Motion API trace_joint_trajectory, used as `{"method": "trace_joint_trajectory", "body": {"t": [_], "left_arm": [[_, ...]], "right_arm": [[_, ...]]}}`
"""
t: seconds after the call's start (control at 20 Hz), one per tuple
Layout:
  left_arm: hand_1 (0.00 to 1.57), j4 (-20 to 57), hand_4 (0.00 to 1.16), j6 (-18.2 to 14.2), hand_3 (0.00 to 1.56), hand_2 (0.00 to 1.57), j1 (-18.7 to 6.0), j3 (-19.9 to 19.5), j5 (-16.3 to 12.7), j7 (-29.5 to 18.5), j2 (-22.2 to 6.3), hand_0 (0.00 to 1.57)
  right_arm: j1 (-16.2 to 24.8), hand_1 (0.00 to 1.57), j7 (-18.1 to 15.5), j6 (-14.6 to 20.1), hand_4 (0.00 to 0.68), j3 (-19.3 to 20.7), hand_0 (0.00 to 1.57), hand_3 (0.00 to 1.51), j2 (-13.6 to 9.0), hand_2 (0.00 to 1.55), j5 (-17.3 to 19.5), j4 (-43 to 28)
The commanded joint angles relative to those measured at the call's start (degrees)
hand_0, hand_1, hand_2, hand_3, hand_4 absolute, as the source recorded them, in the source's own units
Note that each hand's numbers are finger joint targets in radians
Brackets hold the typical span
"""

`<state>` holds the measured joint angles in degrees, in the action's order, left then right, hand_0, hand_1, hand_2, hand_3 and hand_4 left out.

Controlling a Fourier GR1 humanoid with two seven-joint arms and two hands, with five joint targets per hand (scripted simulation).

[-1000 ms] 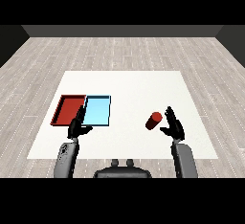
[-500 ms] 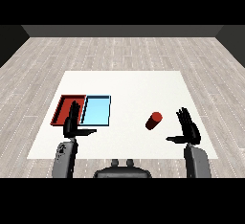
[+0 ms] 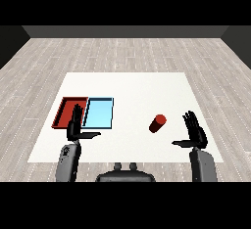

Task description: Pick the red can and put it in the red box

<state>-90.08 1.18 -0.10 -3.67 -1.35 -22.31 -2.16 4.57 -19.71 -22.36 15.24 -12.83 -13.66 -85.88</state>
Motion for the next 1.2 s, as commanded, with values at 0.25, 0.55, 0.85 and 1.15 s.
{"method": "trace_joint_trajectory", "body": {"t": [0.25, 0.55, 0.85, 1.15], "left_arm": [[0.00, 5.4, 0.00, -0.8, 0.00, 0.00, -3.4, -0.5, 0.1, -2.9, -0.1, 0.00], [0.00, -2.1, 0.00, -0.1, 0.00, 0.00, 1.7, 1.4, -0.2, 0.2, 0.1, 0.00], [0.00, -2.9, 0.00, 2.2, 0.00, 0.00, 5.3, -0.9, -2.3, -1.1, -2.4, 0.00], [0.00, -3.6, 0.00, 1.4, 0.00, 0.00, 4.9, 0.8, -2.5, -0.5, -0.1, 0.00]], "right_arm": [[-1.2, 0.00, 1.6, -0.5, 0.000, 0.7, 0.00, 0.00, 1.0, 0.00, -0.7, -1.1], [-3.2, 0.00, 1.3, 0.4, 0.000, 0.9, 0.00, 0.00, 1.1, 0.00, 0.6, 2.5], [-9.8, 0.00, 2.2, -1.6, 0.000, 1.8, 0.00, 0.00, -0.5, 0.00, -1.6, 12.0], [-14.5, 0.00, 0.4, 2.9, 0.000, -1.1, 0.00, 0.00, 3.3, 0.00, 1.2, 17.6]]}}
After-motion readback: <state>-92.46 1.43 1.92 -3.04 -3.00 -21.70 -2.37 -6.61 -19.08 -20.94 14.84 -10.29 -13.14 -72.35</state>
